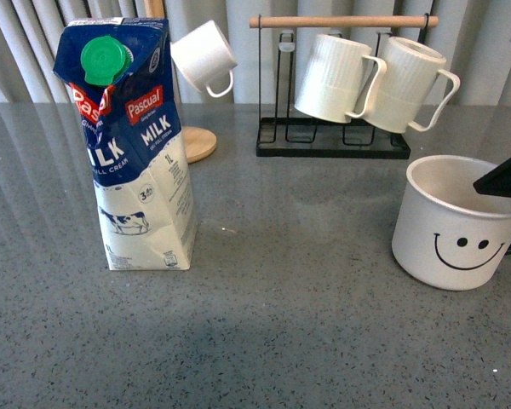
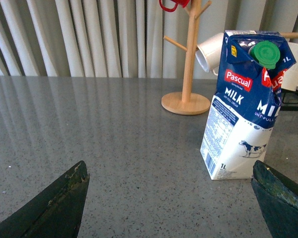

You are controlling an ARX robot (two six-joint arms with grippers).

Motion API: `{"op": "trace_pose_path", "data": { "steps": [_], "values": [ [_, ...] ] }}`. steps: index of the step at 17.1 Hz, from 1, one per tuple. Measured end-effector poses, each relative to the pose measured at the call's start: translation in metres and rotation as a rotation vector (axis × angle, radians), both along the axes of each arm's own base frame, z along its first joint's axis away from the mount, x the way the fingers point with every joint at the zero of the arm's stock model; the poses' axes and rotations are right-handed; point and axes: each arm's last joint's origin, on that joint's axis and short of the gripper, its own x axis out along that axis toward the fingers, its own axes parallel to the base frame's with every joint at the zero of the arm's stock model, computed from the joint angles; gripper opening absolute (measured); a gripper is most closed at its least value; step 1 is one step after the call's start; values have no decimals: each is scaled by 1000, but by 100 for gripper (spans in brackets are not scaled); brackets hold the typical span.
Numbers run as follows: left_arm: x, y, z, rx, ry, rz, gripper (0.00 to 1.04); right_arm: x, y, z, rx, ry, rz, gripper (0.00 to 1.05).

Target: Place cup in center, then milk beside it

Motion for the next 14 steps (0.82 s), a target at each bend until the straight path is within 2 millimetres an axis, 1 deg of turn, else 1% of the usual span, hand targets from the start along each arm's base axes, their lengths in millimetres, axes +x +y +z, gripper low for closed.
{"op": "trace_pose_path", "data": {
  "steps": [2,5,7,8,11,13,14],
  "values": [
    [0,0,0,0,0,0,98,0,1,0,6,-7,7,47],
    [0,0,0,0,0,0,98,1,1,0,6,-11,6,25],
    [0,0,0,0,0,0,98,1,1,-1,7,-17,8,5],
    [0,0,0,0,0,0,98,0,1,-1,9,-15,5,2],
    [0,0,0,0,0,0,98,-1,1,2,31,-5,1,3],
    [0,0,0,0,0,0,98,-3,4,11,52,-9,-3,3],
    [0,0,0,0,0,0,98,-4,6,20,64,-27,-7,3]
  ]
}}
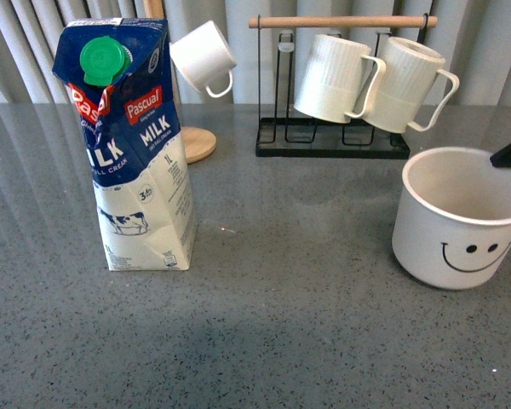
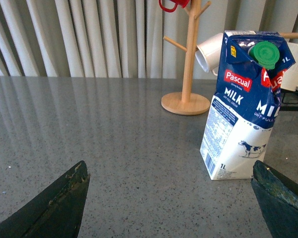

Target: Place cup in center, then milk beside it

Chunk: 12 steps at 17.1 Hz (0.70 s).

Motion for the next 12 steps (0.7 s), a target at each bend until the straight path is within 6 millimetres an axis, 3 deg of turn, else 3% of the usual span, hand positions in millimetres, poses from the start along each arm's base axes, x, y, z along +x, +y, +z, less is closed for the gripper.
{"op": "trace_pose_path", "data": {
  "steps": [2,5,8,12],
  "values": [
    [0,0,0,0,0,0,98,-4,11,22,25,-50,10,3],
    [0,0,0,0,0,0,98,-13,47,43,86,-85,53,3],
    [0,0,0,0,0,0,98,-14,72,38,123,-73,60,3],
    [0,0,0,0,0,0,98,-4,83,8,174,0,-11,3]
  ]
}}
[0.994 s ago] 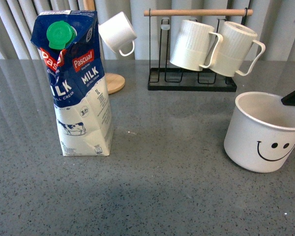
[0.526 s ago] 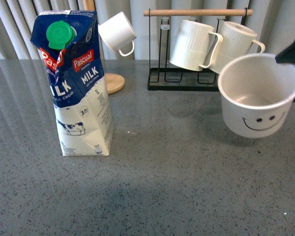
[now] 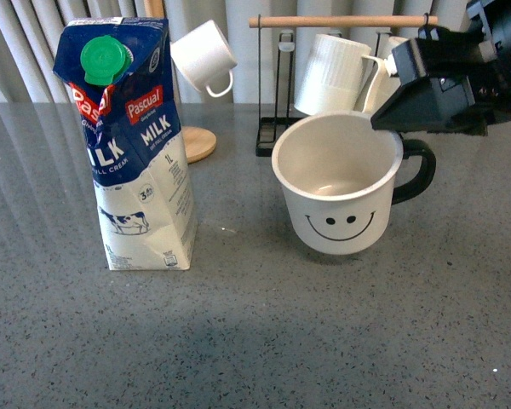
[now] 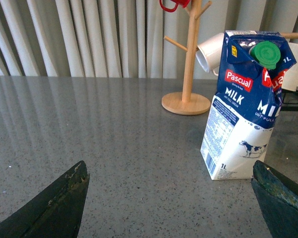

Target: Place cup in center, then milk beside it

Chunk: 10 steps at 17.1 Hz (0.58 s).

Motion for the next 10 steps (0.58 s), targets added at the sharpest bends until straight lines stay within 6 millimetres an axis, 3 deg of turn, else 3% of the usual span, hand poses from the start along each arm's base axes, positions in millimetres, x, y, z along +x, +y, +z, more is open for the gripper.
{"op": "trace_pose_path", "data": {
  "steps": [3,10],
  "values": [
    [0,0,0,0,0,0,98,3,1,-16,18,47,-1,3],
    [0,0,0,0,0,0,98,7,5,-30,-16,61,28,2]
  ]
}}
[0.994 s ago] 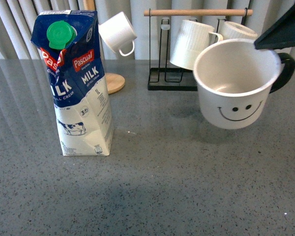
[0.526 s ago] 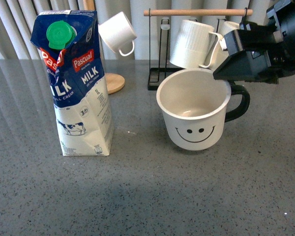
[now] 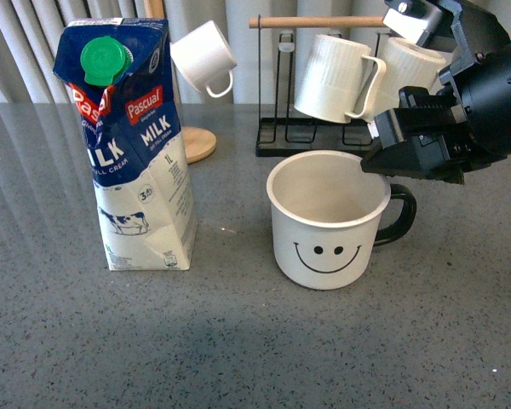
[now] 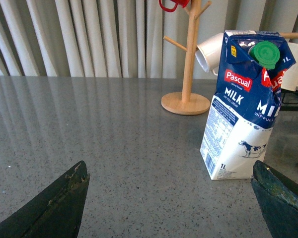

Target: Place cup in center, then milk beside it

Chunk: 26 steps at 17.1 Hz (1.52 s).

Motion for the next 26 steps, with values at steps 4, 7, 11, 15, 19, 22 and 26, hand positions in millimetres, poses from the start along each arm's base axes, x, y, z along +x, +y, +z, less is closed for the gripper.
{"op": "trace_pose_path", "data": {
  "steps": [4,7,11,15,19,22,26],
  "values": [
    [0,0,0,0,0,0,98,0,0,-2,-38,-16,17,10],
    [0,0,0,0,0,0,98,1,0,-1,-44,-35,23,46],
    [0,0,0,0,0,0,98,-2,-10,27,47,-182,-30,92],
    [0,0,0,0,0,0,98,-67,-53,69,191,-453,-245,98],
    [0,0,0,0,0,0,98,-158,-87,69,163,-711,-569,98],
    [0,0,0,0,0,0,98,-203,-108,22,46,-670,-653,67],
    [0,0,0,0,0,0,98,-225,-111,8,65,-755,-653,30]
  ]
}}
